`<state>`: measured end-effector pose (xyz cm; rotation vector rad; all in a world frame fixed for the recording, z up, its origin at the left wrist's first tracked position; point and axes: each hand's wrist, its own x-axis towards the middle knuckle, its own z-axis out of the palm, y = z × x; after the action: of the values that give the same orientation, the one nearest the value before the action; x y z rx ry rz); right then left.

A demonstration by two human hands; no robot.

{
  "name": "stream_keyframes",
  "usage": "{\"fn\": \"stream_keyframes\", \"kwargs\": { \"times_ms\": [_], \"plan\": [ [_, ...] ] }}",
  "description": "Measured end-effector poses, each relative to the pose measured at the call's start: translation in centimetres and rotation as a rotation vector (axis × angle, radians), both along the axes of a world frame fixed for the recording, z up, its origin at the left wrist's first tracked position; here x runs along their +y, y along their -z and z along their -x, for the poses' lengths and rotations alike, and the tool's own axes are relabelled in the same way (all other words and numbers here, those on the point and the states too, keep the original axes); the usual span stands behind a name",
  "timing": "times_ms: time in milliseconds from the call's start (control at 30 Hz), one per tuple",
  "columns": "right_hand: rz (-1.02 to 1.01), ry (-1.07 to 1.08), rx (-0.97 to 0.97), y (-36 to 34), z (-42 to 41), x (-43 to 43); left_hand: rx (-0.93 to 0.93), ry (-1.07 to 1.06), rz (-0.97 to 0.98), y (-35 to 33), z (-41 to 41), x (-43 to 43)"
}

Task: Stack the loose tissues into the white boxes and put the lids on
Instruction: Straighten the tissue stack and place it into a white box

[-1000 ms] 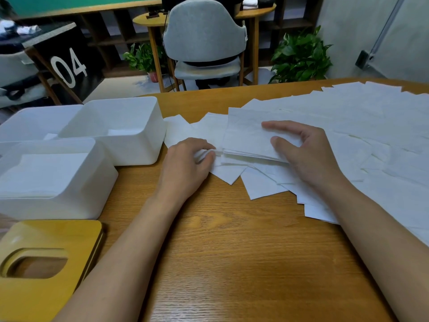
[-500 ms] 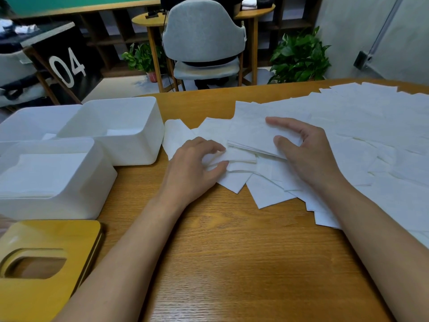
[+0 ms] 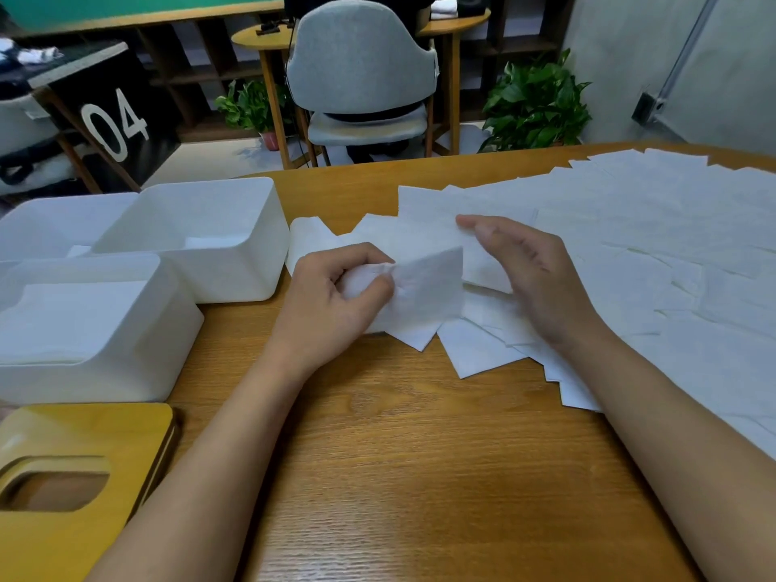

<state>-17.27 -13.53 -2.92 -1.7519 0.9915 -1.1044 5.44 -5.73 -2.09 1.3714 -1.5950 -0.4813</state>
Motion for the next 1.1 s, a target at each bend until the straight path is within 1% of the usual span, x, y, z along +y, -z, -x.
{"fn": "stream_keyframes", "kwargs": {
  "times_ms": [100,167,333,433,533,733,900,1100],
  "plan": [
    [-0.008,-0.137,-0.023,-0.5,-0.3,1.0,0.145,0.062,-0.076,-0.4,0.2,0.4],
    [-0.041,-0.196,-0.037,-0.7,-0.5,1.6,0.197,0.056,-0.101,-0.3,0.3,0.3],
    [-0.077,-0.154,-0.004,-0.4,-0.8,1.7,0.229,-0.004,-0.066,0.1,0.0,-0.3],
    [-0.091,-0.169,0.014,-0.2,-0.9,1.7,0.180,-0.013,-0.078,0.2,0.1,-0.4],
    [-0.029,-0.205,0.056,-0.4,-0.9,1.7,0.129,-0.043,-0.051,0.3,0.2,-0.4],
    [0.070,-0.201,0.159,-0.5,-1.0,1.8,0.132,-0.057,-0.045,0.3,0.2,-0.4],
    [0.088,-0.187,0.174,-0.6,-0.9,1.9,0.159,-0.048,-0.070,0.6,0.5,-0.5],
    [0.107,-0.195,0.191,-0.4,-1.0,1.9,0.136,-0.072,-0.055,0.8,0.6,-0.6]
  ]
}}
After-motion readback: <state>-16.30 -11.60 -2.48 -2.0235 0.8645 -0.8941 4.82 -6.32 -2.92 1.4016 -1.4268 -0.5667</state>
